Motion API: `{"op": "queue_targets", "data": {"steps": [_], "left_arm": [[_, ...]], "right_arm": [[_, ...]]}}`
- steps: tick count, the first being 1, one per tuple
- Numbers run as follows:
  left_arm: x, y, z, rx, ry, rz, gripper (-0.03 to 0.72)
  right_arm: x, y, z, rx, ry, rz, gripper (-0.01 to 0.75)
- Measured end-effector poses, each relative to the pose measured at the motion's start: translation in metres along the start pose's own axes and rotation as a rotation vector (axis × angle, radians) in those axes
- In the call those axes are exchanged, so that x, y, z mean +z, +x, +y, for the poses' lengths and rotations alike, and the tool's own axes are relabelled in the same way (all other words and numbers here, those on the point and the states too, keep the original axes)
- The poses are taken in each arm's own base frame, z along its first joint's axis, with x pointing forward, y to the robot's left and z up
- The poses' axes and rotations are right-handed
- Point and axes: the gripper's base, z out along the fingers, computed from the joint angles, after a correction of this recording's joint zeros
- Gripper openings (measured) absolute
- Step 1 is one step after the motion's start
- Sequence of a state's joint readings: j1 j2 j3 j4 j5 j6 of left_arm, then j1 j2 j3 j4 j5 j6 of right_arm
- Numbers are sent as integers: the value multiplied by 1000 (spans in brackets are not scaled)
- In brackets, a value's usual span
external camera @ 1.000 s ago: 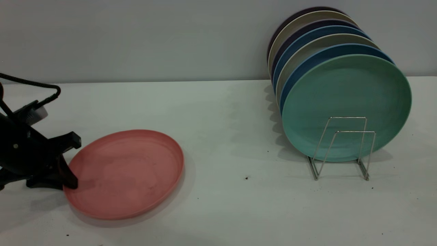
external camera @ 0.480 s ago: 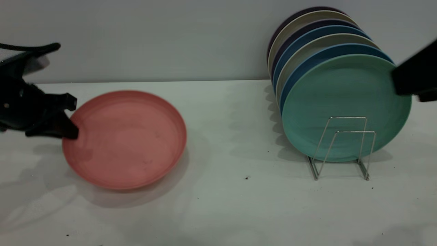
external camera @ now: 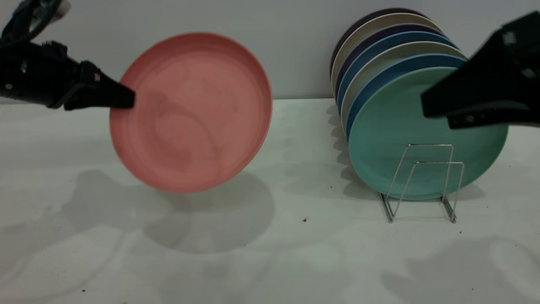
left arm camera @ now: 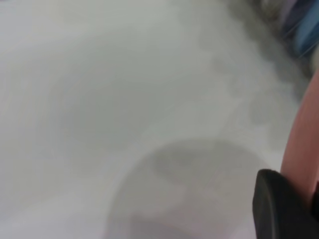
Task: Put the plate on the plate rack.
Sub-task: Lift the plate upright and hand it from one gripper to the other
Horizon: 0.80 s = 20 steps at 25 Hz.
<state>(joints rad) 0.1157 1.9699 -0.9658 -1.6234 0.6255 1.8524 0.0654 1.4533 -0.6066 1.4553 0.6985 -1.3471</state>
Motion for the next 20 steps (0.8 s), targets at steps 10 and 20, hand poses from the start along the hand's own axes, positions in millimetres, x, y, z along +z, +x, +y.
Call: {"op": "queue_targets", "data": {"steps": [10,20], "left_arm": [[3,-2,-13,-46,101,-6,16],[37,-3,-52,-28,98,31,16]], "right_arm": [[33,-22,-18,-17,-81,-6,458],[48,-20,-22,-14,-136,-14,458]]}}
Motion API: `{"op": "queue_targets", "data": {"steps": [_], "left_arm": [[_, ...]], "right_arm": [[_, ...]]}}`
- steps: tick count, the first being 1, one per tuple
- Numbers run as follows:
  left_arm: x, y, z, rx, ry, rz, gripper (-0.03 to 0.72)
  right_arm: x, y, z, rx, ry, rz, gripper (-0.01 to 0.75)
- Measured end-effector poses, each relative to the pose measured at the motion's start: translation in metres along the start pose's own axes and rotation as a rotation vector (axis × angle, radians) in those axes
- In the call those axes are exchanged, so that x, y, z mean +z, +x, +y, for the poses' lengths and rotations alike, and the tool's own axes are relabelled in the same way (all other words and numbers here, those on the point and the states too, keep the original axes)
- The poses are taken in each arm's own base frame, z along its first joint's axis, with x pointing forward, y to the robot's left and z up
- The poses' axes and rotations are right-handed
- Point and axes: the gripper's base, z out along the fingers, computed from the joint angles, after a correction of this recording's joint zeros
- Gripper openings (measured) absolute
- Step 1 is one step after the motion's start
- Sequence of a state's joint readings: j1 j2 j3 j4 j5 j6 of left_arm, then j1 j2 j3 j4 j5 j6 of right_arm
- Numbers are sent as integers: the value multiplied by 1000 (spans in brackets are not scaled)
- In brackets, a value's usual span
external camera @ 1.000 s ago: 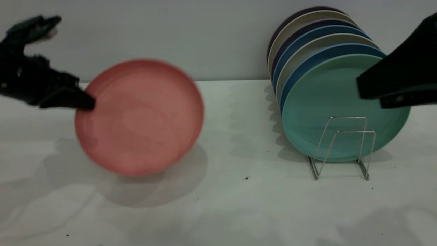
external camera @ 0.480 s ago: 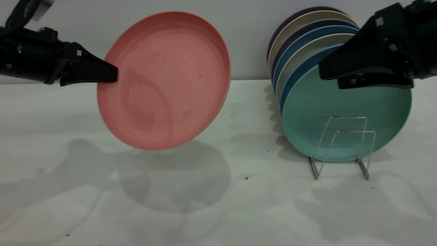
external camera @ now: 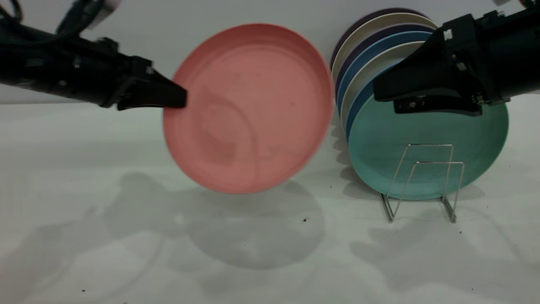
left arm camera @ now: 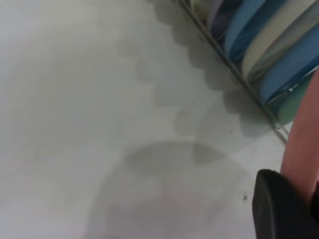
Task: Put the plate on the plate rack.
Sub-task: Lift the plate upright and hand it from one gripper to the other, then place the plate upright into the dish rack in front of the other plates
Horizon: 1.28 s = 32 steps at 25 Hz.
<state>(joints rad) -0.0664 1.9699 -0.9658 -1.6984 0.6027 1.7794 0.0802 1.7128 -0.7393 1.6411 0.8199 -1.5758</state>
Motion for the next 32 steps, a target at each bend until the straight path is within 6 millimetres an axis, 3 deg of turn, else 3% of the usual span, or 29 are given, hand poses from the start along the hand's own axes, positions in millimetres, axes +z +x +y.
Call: {"op": "queue_targets", "data": {"steps": [7,15,22,25,28,32], "left_arm": [[20,2,-30,22,61,20,16],[30,5,-46,34,94,47,15],[42,7,-78,78,215,66,15],[43,8,-81,86,241,64,18],[43,7,-81,106,242,57,25],[43,7,-79,127,223,51,49]], "right_arm": [[4,2,-6,-2,28,-2,458],[4,0,-9,-7,60,-17,458],[4,0,-6,2,29,-19,455],[4,0,-6,12,25,-16,374],[4,2,-6,-10,24,8,165],[4,4,-7,-32,37,21,162]]}}
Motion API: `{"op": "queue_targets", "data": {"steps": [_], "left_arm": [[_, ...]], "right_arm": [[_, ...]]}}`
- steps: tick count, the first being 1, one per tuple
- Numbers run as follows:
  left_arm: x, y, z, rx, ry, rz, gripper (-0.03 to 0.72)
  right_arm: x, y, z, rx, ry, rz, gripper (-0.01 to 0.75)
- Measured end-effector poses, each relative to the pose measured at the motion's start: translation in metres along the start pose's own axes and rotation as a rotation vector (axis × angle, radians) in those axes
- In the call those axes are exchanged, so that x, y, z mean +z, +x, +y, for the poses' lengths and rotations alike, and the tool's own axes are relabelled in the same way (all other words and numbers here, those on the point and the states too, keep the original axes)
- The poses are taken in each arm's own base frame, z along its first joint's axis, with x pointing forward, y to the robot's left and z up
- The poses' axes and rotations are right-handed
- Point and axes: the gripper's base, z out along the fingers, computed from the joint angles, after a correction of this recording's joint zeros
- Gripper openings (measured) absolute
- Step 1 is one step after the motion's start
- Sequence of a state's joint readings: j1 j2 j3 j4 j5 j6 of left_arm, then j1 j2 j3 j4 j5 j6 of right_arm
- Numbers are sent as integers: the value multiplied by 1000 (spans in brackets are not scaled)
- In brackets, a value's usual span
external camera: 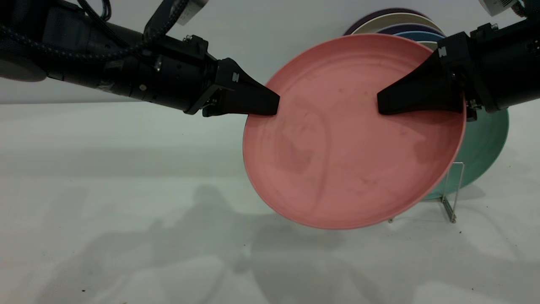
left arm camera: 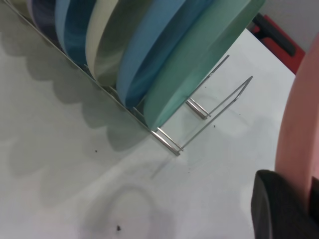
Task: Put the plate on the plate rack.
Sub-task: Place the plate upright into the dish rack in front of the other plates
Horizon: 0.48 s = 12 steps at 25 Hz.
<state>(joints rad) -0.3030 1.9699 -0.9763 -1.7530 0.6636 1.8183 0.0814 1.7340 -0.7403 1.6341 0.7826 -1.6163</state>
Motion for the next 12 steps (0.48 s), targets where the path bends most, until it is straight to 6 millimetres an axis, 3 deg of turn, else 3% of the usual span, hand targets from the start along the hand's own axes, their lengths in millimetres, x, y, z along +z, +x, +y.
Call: {"op": "queue_targets", "data": {"steps": [5,10,12], "left_arm": [[-3,1,10,13,-75,11,193],[-30,-1,41,-66,-169,-34,425],[-42,-1,54,-113,-203,-55,479]], "right_arm": [[-6,-1,-13,-79,85,-9,162],[-18,-4,-29,-190,134,-34,163],[-22,-4,-31,-298,127,-31,162]]}}
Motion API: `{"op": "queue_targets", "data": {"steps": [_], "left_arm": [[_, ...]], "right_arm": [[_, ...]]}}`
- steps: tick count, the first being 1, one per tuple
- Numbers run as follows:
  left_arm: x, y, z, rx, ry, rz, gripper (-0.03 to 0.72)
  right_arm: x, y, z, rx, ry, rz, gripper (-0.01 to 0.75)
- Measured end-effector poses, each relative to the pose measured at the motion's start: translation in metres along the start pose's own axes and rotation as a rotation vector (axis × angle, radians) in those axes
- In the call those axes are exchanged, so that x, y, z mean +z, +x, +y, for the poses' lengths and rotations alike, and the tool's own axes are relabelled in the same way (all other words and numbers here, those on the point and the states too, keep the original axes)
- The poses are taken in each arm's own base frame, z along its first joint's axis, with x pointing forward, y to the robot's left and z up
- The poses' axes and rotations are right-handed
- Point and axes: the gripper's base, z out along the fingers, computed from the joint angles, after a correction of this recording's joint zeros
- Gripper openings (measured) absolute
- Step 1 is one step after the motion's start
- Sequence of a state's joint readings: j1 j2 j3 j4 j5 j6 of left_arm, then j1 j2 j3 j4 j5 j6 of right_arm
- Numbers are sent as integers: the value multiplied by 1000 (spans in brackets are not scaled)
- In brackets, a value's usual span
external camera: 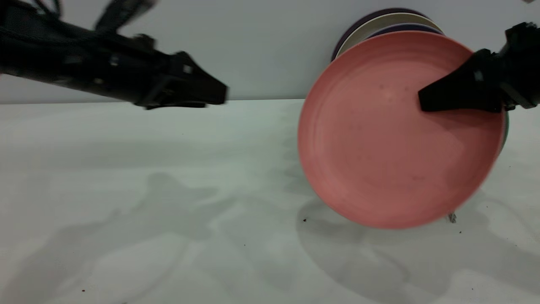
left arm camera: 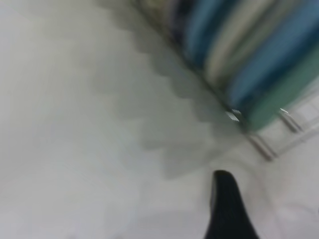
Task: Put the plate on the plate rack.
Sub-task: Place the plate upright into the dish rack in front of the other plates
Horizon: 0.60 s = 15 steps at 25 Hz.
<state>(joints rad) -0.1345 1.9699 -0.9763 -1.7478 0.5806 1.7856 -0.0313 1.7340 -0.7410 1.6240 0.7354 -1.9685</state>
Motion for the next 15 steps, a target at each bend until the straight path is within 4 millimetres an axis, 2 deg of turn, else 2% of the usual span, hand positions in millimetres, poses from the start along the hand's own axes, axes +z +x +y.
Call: {"op": "queue_targets", "data": {"steps": [2,8,11,15], "left_arm": [[-10,-2,15,-44,-35,-21,504],[-32,-3,42,-121,-102,-60,515],[-34,-2,46,-115,-113,-53,515],[-34,2,47,-78,-124,-13,515]], "right_arm": [[-1,1,2,-168,-37,12,162],[-5,-9,2,-485,-152,135,162],[-8,-21,-2,-615,-167,175,162],[-13,-48,-10,-752,-139,178,162]]}}
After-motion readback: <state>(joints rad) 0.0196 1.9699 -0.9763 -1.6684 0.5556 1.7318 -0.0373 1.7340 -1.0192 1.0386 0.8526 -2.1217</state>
